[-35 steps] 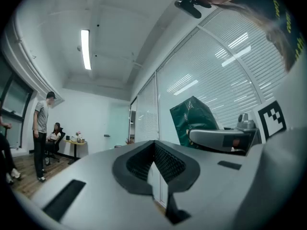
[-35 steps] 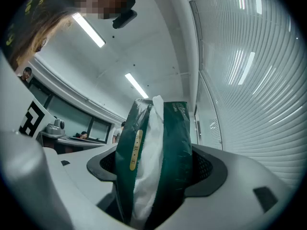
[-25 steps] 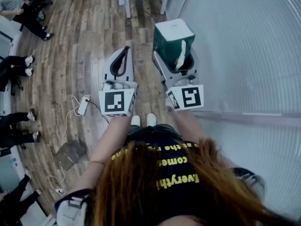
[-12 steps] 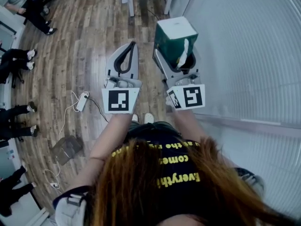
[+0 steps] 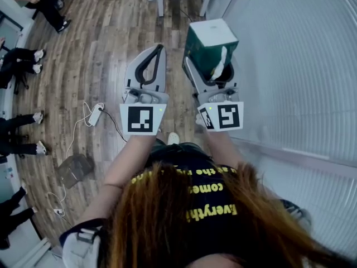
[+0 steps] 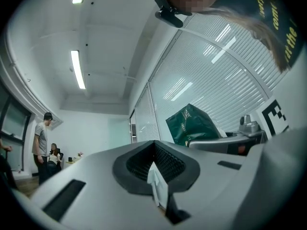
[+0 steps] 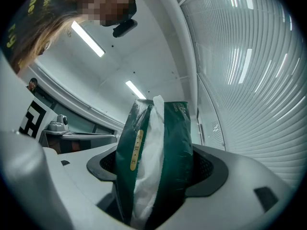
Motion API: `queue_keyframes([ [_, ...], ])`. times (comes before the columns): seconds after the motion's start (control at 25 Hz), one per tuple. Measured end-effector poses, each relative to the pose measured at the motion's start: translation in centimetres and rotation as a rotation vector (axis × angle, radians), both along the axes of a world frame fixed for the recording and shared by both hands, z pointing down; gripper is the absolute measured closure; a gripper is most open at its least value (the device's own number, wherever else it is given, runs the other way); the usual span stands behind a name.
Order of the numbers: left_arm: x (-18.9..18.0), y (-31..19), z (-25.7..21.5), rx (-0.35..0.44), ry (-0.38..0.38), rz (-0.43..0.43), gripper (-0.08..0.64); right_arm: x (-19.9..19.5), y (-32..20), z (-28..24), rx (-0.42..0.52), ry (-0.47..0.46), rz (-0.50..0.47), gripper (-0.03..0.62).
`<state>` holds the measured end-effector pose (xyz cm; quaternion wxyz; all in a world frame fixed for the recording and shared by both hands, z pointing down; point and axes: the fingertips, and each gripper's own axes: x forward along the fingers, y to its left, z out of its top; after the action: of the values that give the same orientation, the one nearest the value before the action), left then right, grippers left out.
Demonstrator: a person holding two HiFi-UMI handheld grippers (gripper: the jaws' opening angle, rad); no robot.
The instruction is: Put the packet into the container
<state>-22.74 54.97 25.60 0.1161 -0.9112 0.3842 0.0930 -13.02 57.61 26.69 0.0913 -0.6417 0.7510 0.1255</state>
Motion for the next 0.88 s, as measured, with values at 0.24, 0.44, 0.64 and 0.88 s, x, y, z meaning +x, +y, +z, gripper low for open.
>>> queue_keyframes([
  [0.24, 0.1, 0.2, 2.1, -0.024, 0.014, -0.014, 0.558, 0.7, 0.6, 2.0, -0.008, -0.014, 0.009, 0.215],
  [0.44, -0.6, -3.3, 1.9, -0.044, 0.029, -0.025, 0.558, 1.2, -2.1, 1.9, -0.027, -0.011, 0.034, 0.215],
  [0.64, -1.2, -5.3, 2.5, -0.032, 0.019, -0.028, 0.558, 1.7, -3.2, 2.2, -0.019, 0.001, 0.066, 0.215],
  [0.88, 0.2, -7.2, 3.0, -0.004, 0.013, 0.002, 0.558, 2.7, -5.1, 3.0, -0.006, 0.006, 0.092, 0.215],
])
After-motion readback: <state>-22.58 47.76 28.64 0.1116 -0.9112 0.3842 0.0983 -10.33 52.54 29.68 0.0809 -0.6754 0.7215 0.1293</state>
